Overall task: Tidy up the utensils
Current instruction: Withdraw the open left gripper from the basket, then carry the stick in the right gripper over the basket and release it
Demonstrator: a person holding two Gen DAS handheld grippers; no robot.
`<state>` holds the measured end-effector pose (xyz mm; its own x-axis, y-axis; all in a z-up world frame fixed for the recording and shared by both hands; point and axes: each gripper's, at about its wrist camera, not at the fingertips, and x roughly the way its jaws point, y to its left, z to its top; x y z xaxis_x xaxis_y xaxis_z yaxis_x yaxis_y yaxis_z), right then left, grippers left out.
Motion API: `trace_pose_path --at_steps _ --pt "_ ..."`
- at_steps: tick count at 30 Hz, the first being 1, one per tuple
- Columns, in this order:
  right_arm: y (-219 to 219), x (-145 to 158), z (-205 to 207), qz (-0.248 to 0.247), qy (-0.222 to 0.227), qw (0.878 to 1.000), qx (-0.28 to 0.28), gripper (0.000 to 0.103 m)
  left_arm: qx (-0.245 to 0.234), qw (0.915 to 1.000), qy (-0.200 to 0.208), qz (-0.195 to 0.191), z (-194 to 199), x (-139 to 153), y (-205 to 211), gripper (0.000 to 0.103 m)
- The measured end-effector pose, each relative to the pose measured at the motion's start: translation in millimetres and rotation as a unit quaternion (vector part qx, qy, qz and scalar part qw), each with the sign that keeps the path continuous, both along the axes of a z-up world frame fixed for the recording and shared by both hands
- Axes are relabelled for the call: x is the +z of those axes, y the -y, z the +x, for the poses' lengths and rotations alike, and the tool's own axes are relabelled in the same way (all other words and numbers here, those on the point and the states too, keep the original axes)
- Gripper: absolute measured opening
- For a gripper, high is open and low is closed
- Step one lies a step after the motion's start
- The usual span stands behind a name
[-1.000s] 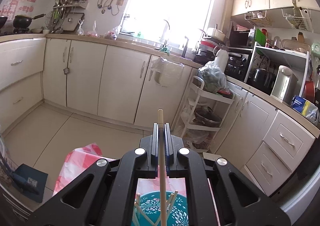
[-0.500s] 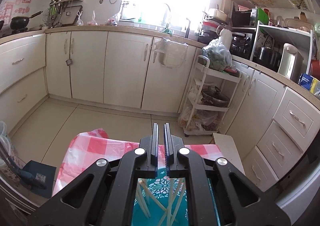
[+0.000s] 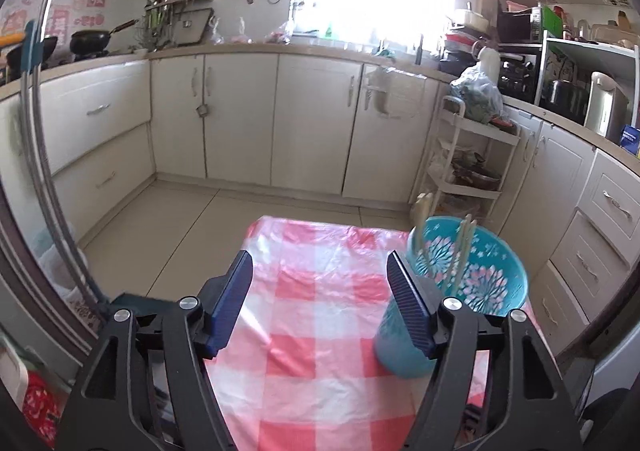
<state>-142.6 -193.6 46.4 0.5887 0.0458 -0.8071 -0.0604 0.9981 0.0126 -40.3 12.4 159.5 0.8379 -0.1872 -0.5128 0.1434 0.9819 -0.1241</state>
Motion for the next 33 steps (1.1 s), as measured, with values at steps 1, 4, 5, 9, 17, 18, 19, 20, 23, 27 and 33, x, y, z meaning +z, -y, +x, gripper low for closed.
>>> trace_pose_path --at_steps 1,4,5,9,17,18,19,20,23,27,33 --pt "-1.2 0.2 -0.4 -0.003 -0.002 1.000 0.001 0.009 0.008 0.9999 -0.011 -0.001 -1.1 -7.6 -8.3 0.067" --pt "0.0 1.0 -2.5 -0.004 -0.006 1.000 0.003 0.008 0.031 0.9989 -0.036 0.000 -7.6 -35.2 -28.9 0.067" --pt "0.0 0.9 -3.4 -0.004 -0.006 1.000 0.002 0.007 0.036 0.9983 -0.045 -0.002 -8.3 -42.6 -34.4 0.067" --pt "5.0 1.4 -8.9 0.016 -0.008 1.000 -0.009 0.006 0.036 0.9951 -0.090 -0.021 -1.4 -62.8 -43.6 0.067" --pt "17.5 26.4 -29.3 0.125 0.019 0.992 -0.013 0.006 0.013 0.9881 -0.152 -0.022 11.3 -86.7 -40.5 0.073" --pt "16.4 31.0 -31.0 0.134 0.024 0.991 -0.008 0.006 0.013 0.9872 -0.157 -0.025 11.5 -88.7 -40.4 0.073" --pt "15.2 35.6 -33.6 0.143 0.029 0.989 -0.003 0.006 0.013 0.9868 -0.159 -0.028 11.5 -89.6 -41.6 0.073" --pt "13.9 40.7 -36.2 0.151 0.034 0.988 0.003 0.006 0.014 0.9866 -0.160 -0.030 10.8 -90.5 -41.7 0.073" --pt "12.4 56.3 -40.5 0.176 0.048 0.983 0.015 0.006 0.017 0.9856 -0.165 -0.031 11.4 -93.4 -41.5 0.074" --pt "16.6 79.7 -42.4 0.215 0.071 0.974 0.022 0.006 0.016 0.9833 -0.179 -0.027 14.2 -99.8 -37.7 0.074" --pt "28.4 129.2 -33.8 0.269 0.120 0.955 0.031 0.006 0.015 0.9812 -0.191 -0.025 15.8 -105.4 -34.1 0.074"
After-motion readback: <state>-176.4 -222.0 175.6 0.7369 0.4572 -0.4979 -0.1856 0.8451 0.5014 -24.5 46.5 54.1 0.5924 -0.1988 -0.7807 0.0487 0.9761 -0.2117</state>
